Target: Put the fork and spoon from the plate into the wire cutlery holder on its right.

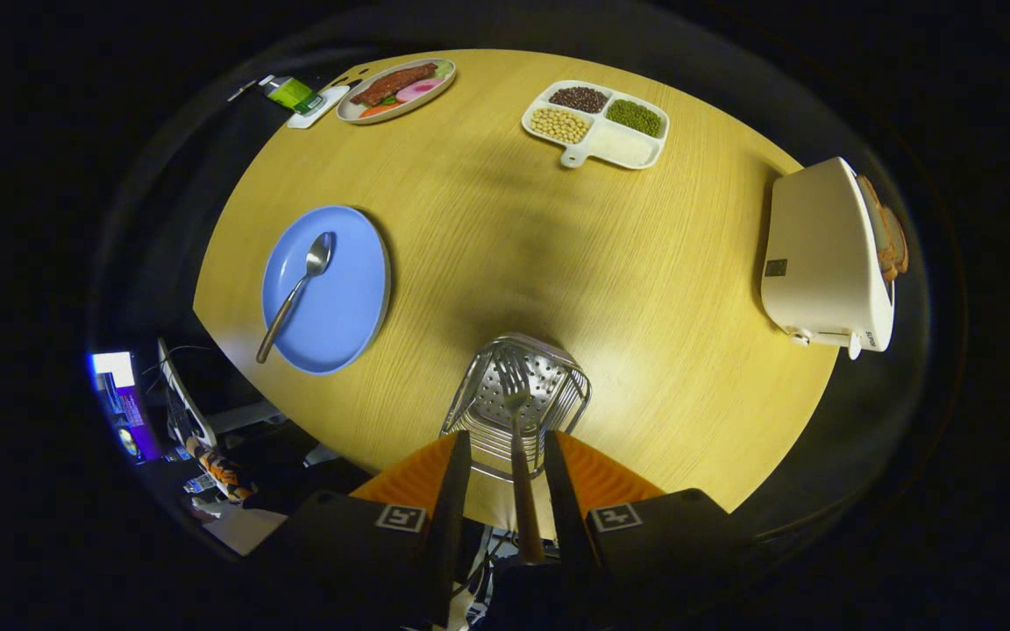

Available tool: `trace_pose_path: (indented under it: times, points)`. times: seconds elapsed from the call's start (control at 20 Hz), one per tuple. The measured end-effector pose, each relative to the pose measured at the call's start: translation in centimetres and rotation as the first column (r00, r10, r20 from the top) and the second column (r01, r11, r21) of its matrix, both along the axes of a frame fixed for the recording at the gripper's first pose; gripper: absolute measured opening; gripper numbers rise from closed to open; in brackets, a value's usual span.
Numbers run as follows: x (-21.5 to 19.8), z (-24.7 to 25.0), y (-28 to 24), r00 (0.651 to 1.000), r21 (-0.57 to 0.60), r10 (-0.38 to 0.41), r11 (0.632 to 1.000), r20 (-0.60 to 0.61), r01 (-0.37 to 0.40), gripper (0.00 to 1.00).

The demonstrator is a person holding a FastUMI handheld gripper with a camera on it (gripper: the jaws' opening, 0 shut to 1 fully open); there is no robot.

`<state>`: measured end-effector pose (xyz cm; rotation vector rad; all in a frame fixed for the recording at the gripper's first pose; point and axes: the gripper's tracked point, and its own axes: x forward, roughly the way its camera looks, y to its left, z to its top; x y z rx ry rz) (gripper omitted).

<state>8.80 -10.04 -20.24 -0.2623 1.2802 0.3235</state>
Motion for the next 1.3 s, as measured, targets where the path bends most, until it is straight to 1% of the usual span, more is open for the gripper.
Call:
trace_pose_path:
  times: [0.05,0.15,0.2,0.35,0.45,0.55,0.65,0.75,0.95,1.15,1.25,1.3]
  points:
    - [-0.2,0.6,0.7,1.0,0.032,0.003,0.999,0.025,-0.004,0.51]
    - [-0.8,1.8,2.8,0.997,0.107,0.001,0.994,0.075,-0.009,0.85]
    - [-1.0,2.7,3.6,0.995,0.131,-0.006,0.991,0.104,-0.007,1.0]
    - [-1.4,4.4,6.2,0.98,0.176,-0.013,0.984,0.197,-0.023,1.0]
    - [-2.1,5.3,8.9,0.97,0.226,-0.026,0.974,0.243,-0.03,1.0]
    - [-2.5,5.1,11.8,0.965,0.273,-0.038,0.961,0.26,-0.036,0.99]
    - [-2.9,4.1,13.9,0.965,0.291,-0.053,0.956,0.255,-0.024,1.0]
    - [-2.7,3.1,16.4,0.963,0.332,-0.096,0.943,0.25,0.008,1.0]
    - [-1.6,0.0,21.1,0.957,0.397,-0.211,0.91,0.2,0.118,0.99]
    - [-0.7,-5.2,24.1,0.955,0.367,-0.264,0.908,0.131,0.201,1.0]
    - [-0.7,-7.6,25.8,0.947,0.369,-0.312,0.89,0.068,0.267,1.0]
    - [-0.6,-8.2,26.3,0.944,0.372,-0.327,0.883,0.05,0.286,0.99]
